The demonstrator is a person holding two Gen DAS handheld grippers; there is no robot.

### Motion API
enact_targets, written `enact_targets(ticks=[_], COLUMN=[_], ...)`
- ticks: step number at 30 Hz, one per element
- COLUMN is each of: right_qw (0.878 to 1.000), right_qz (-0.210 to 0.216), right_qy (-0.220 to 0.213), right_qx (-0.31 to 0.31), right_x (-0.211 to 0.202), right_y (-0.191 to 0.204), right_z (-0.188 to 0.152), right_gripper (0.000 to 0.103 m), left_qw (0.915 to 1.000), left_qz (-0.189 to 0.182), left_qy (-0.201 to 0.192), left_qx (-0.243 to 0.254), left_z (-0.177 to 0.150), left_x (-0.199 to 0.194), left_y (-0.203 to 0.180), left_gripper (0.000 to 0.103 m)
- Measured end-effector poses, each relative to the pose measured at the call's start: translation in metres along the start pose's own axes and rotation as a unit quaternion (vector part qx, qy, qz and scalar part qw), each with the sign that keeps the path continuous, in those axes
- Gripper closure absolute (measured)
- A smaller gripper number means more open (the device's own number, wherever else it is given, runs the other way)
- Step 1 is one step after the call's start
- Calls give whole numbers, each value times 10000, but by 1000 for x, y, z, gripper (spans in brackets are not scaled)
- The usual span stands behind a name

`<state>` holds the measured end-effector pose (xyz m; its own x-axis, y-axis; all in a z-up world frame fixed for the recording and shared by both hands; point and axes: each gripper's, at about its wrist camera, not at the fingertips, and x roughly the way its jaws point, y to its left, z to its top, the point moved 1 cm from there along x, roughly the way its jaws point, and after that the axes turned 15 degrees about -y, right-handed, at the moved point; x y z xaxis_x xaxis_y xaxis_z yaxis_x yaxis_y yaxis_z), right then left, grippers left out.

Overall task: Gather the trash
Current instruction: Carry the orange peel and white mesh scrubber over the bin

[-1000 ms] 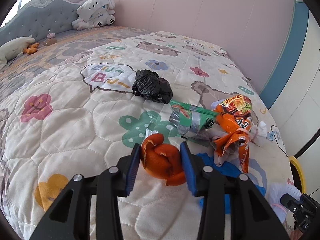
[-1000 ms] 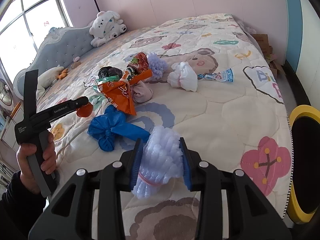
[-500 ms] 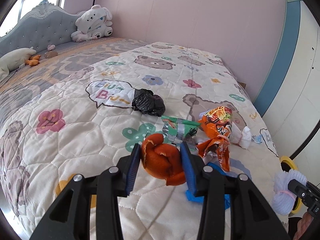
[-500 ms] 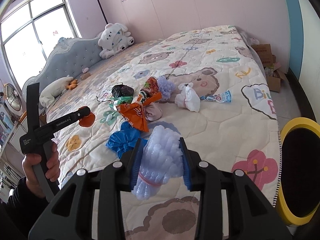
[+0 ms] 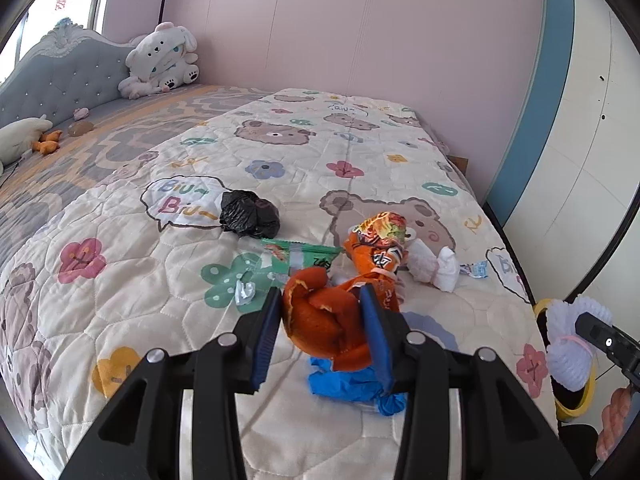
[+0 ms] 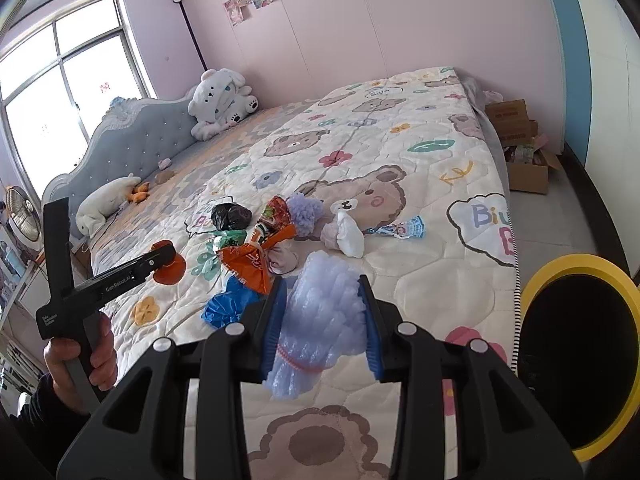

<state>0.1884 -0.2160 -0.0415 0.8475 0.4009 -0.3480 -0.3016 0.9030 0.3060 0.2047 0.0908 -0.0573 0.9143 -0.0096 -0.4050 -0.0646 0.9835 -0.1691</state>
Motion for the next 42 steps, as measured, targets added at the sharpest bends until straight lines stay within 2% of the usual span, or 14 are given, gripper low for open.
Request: enact_targets(ticks=[27, 42], right_qw=[9958, 9890], right_qz=[-656, -1160], right_qy=[-597, -814], right_qx=[239, 417], right_x=[-55, -81], right_y=[-82, -140], right_z=[44, 59], right_gripper=[69, 69], left_qw=[9936, 9819], left_qz=[-997, -1703], left_qy=[-19, 136], left_qx=[534, 824], left_z=[10, 3], left_x=[-3, 14], left_y=[-127, -210], left_gripper=[65, 65])
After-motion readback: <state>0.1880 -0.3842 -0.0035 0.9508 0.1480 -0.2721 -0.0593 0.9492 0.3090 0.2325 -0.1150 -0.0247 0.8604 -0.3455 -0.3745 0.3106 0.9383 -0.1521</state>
